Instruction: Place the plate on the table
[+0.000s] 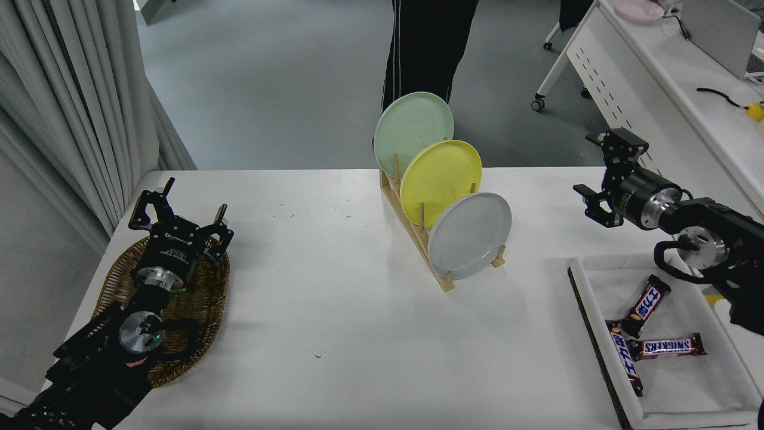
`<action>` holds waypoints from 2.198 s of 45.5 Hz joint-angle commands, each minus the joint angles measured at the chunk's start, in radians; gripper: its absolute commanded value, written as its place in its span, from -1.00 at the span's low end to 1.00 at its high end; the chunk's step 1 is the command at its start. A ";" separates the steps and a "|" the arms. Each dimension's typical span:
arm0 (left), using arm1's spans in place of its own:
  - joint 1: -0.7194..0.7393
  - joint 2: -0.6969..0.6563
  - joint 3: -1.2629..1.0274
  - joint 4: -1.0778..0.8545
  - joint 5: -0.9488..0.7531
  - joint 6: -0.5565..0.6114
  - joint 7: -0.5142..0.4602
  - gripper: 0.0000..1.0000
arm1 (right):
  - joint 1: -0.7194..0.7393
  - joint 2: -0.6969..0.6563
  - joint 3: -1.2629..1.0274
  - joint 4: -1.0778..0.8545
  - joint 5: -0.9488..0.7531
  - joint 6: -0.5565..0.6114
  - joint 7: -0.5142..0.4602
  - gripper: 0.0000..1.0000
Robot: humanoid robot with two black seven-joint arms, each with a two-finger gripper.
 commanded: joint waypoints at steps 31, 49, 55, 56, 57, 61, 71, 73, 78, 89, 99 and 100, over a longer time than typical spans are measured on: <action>0.000 0.000 0.000 0.001 0.000 0.000 0.000 1.00 | 0.189 0.023 -0.098 0.198 0.169 -0.055 -0.490 0.98; 0.000 0.000 0.000 0.001 0.000 0.000 0.000 1.00 | 0.207 0.102 -0.102 0.174 0.168 -0.072 -0.490 0.98; 0.000 0.000 0.000 0.001 0.000 0.000 0.000 1.00 | 0.201 0.161 -0.108 0.128 0.168 -0.072 -0.488 0.96; 0.000 0.000 0.000 0.001 0.000 0.000 0.000 1.00 | 0.201 0.171 -0.108 0.123 0.168 -0.072 -0.488 0.96; 0.000 0.000 0.000 0.001 0.000 0.000 0.000 1.00 | 0.201 0.177 -0.107 0.120 0.168 -0.072 -0.488 0.96; 0.000 0.000 0.000 0.001 0.000 0.000 0.000 1.00 | 0.197 0.195 -0.107 0.100 0.168 -0.072 -0.488 0.96; 0.000 0.000 0.000 0.001 0.000 0.000 0.000 1.00 | 0.186 0.254 -0.094 0.008 0.168 -0.072 -0.482 0.80; 0.000 0.000 0.000 0.001 0.000 0.000 0.000 1.00 | 0.184 0.264 -0.090 -0.006 0.168 -0.072 -0.482 0.80; 0.000 0.000 0.000 -0.001 0.000 0.000 0.000 1.00 | 0.184 0.284 -0.087 -0.027 0.171 -0.072 -0.482 0.72; 0.000 0.000 0.000 0.001 0.000 0.000 0.000 1.00 | 0.174 0.290 -0.062 -0.024 0.205 -0.072 -0.482 0.49; 0.000 0.000 0.000 0.001 0.000 0.000 0.000 1.00 | 0.172 0.289 -0.062 -0.016 0.225 -0.067 -0.483 0.33; 0.000 0.000 0.000 0.001 0.000 0.000 0.000 1.00 | 0.172 0.289 -0.062 -0.016 0.226 -0.066 -0.483 0.31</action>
